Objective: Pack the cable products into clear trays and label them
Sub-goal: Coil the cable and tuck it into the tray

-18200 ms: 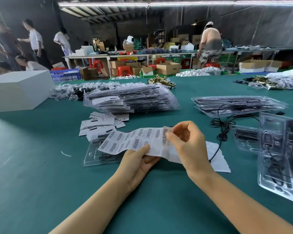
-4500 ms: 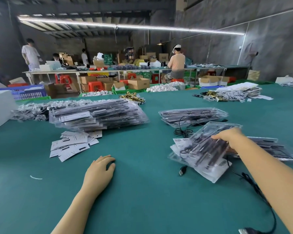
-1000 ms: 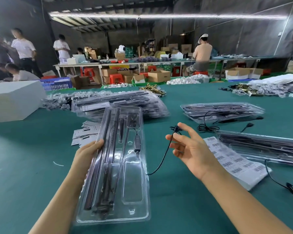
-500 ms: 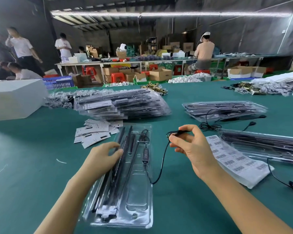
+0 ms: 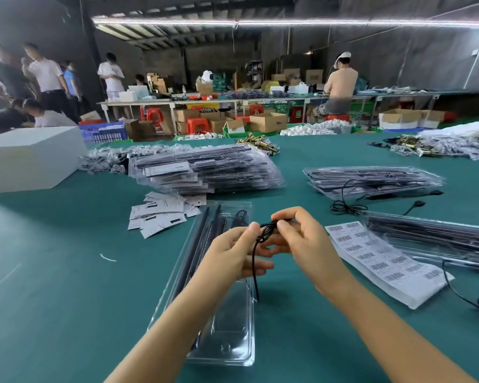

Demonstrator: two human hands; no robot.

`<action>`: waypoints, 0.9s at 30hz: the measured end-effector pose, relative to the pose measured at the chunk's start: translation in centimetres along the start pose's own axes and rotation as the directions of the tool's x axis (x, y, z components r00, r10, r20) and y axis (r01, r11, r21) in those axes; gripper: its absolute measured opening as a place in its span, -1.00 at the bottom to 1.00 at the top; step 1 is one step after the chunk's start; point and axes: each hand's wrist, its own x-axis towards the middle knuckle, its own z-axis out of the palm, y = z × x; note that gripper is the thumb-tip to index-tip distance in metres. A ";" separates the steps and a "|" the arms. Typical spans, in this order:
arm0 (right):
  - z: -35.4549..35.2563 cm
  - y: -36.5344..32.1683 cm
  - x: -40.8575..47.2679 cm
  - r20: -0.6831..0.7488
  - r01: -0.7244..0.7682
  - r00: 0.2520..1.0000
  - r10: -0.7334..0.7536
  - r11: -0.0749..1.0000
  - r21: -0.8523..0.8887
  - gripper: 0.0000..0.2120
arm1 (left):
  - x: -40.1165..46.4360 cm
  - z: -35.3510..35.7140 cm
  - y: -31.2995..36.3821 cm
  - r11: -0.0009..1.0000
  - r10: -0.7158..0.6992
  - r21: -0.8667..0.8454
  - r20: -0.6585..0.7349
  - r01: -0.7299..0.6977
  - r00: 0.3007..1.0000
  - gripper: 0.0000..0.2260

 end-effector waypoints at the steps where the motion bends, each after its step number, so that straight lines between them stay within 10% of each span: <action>1: 0.0 0.0 -0.1 0.011 0.046 0.999 -0.045 0.993 -0.112 -0.86 | -0.1 -0.1 0.1 0.999 -0.021 -0.040 -0.003 0.021 1.000 -0.73; 6: -0.5 0.4 -0.2 0.017 0.233 0.953 -0.302 0.699 -0.676 -0.89 | 0.2 -0.8 0.5 0.987 -0.100 -0.131 -0.047 0.093 0.994 -0.81; 13: -1.1 0.2 -0.2 0.459 0.558 0.730 -0.507 0.054 -0.828 -0.65 | 0.1 -1.7 0.8 0.994 -0.108 -0.014 -0.010 0.108 0.994 -0.77; 20: -0.4 1.0 0.1 0.517 0.626 0.654 -0.552 0.012 -0.780 -0.76 | 0.0 -1.9 1.0 0.981 -0.166 -0.079 0.109 0.175 0.980 -0.76; 27: -0.6 0.4 -0.1 0.378 0.499 0.834 -0.402 0.257 -0.828 -0.77 | -0.3 -3.3 1.6 0.985 -0.170 0.005 0.166 0.171 0.971 -0.88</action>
